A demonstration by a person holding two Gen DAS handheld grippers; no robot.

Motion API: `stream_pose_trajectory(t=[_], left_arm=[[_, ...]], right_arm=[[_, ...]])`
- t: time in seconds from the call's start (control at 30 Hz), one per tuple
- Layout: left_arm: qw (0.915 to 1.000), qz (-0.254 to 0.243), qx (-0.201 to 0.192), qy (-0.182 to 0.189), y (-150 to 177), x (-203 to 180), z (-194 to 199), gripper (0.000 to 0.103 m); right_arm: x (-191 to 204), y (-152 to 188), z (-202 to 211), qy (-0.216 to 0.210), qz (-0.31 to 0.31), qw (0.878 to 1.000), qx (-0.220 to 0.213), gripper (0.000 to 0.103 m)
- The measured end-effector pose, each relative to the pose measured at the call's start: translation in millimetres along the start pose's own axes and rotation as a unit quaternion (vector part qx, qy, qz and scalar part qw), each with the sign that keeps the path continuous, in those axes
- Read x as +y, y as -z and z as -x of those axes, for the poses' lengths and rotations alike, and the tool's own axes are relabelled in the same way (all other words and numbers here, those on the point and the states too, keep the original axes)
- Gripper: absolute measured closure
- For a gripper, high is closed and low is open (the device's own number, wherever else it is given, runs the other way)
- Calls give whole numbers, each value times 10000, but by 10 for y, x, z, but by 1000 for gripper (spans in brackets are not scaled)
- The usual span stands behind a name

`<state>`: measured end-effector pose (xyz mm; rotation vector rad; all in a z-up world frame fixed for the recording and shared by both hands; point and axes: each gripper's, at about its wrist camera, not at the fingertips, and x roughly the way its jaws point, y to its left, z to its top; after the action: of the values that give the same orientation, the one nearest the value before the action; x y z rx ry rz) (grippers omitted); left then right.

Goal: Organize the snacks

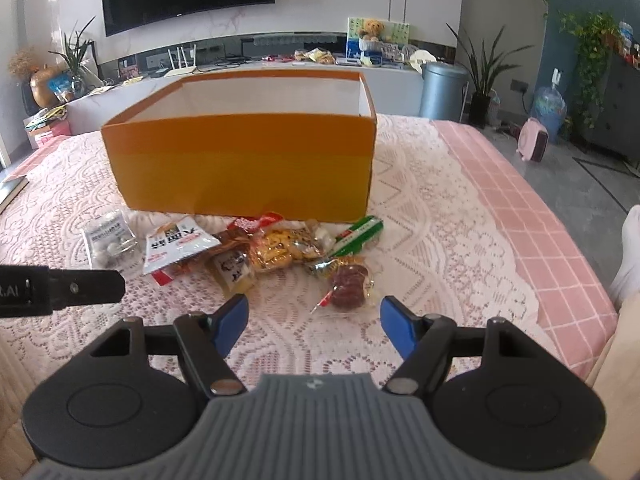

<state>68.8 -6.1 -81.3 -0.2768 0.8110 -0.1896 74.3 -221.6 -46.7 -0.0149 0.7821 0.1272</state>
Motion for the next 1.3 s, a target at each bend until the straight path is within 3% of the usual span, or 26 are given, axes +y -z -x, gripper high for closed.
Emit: stream_pose_trajectory(t=[0.37, 0.67, 0.87, 1.03, 1.3], left_arm=[[9993, -132, 249, -235, -81, 5, -247, 28], [9992, -23, 376, -152, -80, 119, -382, 28], [9989, -5, 463, -99, -88, 120, -486, 28], [9987, -140, 476, -86, -103, 57, -592, 28], [9984, -294, 461, -113, -112, -9, -772, 27]], right_arm=[[16, -34, -233, 9, -31, 9999, 166, 32], [-111, -85, -492, 306, -188, 9988, 340, 34], [-194, -69, -637, 371, -305, 9978, 463, 41], [-260, -60, -740, 447, -411, 9963, 607, 53], [-224, -31, -763, 482, -241, 9968, 586, 58]])
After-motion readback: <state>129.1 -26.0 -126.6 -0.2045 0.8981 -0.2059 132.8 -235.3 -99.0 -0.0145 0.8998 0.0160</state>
